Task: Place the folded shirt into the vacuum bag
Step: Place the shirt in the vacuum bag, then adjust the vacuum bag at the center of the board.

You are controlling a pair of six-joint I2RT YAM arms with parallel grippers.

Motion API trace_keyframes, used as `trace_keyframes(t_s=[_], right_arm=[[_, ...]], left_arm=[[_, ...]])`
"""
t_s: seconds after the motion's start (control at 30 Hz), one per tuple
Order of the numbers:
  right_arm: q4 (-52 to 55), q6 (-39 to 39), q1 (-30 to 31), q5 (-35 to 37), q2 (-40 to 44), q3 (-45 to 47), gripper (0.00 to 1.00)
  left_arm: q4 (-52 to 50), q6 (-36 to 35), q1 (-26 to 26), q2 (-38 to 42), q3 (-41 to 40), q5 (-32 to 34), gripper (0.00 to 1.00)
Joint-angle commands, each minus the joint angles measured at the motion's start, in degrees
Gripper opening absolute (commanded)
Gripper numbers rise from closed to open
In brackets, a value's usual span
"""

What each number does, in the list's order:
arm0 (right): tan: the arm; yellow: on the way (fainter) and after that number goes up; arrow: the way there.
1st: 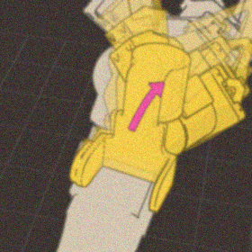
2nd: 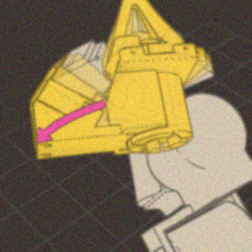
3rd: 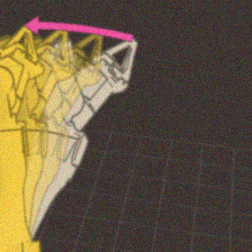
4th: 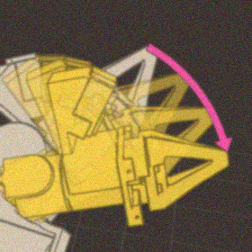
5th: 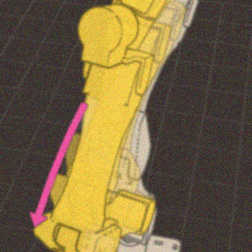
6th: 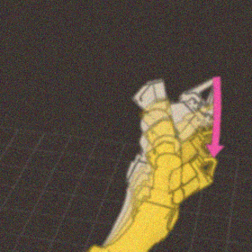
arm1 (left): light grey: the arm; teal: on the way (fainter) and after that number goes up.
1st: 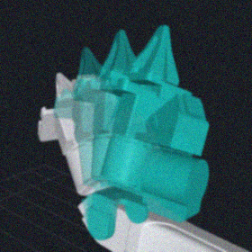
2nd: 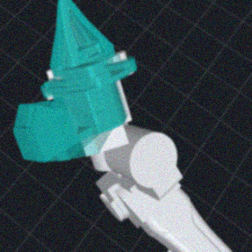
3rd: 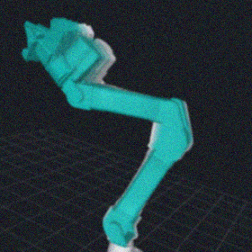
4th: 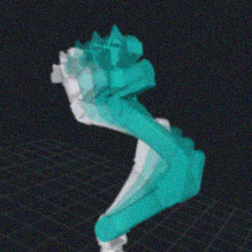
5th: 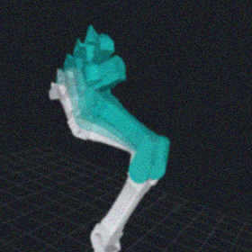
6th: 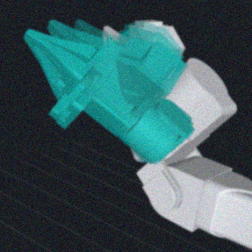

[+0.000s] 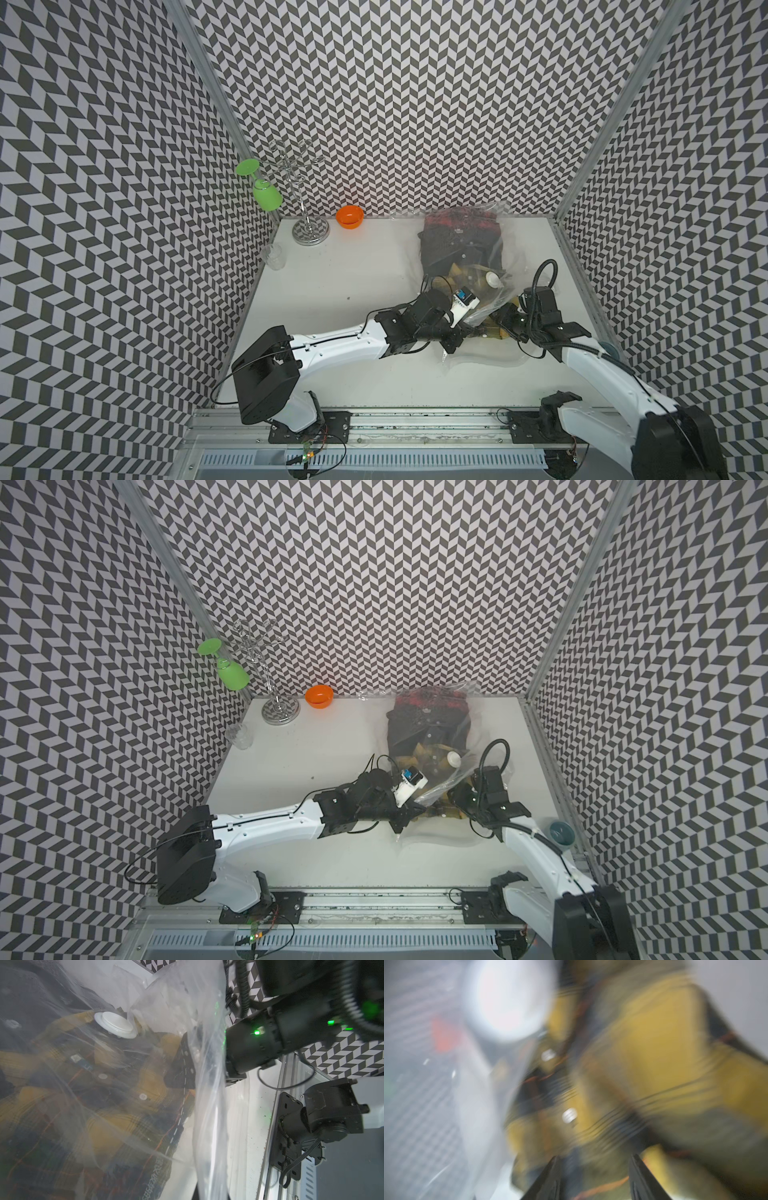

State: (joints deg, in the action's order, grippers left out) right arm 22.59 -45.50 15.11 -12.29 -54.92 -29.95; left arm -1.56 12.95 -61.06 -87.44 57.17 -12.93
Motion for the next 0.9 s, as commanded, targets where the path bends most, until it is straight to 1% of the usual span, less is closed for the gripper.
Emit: trace_keyframes(t_s=[0.0, 0.17, 0.3, 0.43, 0.57, 0.67, 0.73, 0.8, 0.83, 0.87], right_arm=[[6.6, -1.2, 4.9, 4.4, 5.7, -2.1, 0.57], [10.6, -0.2, 9.5, 3.4, 8.4, -6.6, 0.58], [14.9, 2.4, 11.8, 4.4, 8.5, -15.6, 0.59], [18.8, 5.9, 12.4, 3.5, 6.7, -25.2, 0.59], [19.1, 7.7, 12.4, 2.6, 3.3, -31.6, 0.61], [20.3, 10.0, 11.3, 2.7, -1.7, -37.3, 0.63], [20.3, 11.8, 9.7, 1.8, -5.5, -40.5, 0.64], [19.4, 13.3, 6.5, -0.2, -9.5, -42.4, 0.65], [18.4, 13.9, 4.8, -1.9, -11.2, -42.7, 0.65], [16.8, 14.4, 3.2, -3.6, -13.0, -42.6, 0.65]], left_arm=[[0.5, 0.9, 1.1, -0.9, 3.2, -0.1, 0.07], [-1.2, 1.2, 4.1, -2.6, 9.8, 1.2, 0.07], [-3.2, 0.2, 5.8, -3.7, 13.1, 2.5, 0.07], [-3.9, 0.0, 6.1, -3.9, 13.6, 2.3, 0.07], [-3.2, -0.1, 5.4, -3.2, 12.4, -1.5, 0.08], [-3.1, -2.1, 3.2, -1.4, 9.1, -3.4, 0.08], [-3.0, -3.0, 1.7, 0.3, 5.6, -4.9, 0.08], [-2.3, -3.6, 0.4, 1.9, 1.2, -6.9, 0.09], [-2.1, -3.6, -0.1, 2.1, -0.4, -7.4, 0.11], [-2.0, -3.7, -0.7, 1.9, -2.1, -8.0, 0.15]])
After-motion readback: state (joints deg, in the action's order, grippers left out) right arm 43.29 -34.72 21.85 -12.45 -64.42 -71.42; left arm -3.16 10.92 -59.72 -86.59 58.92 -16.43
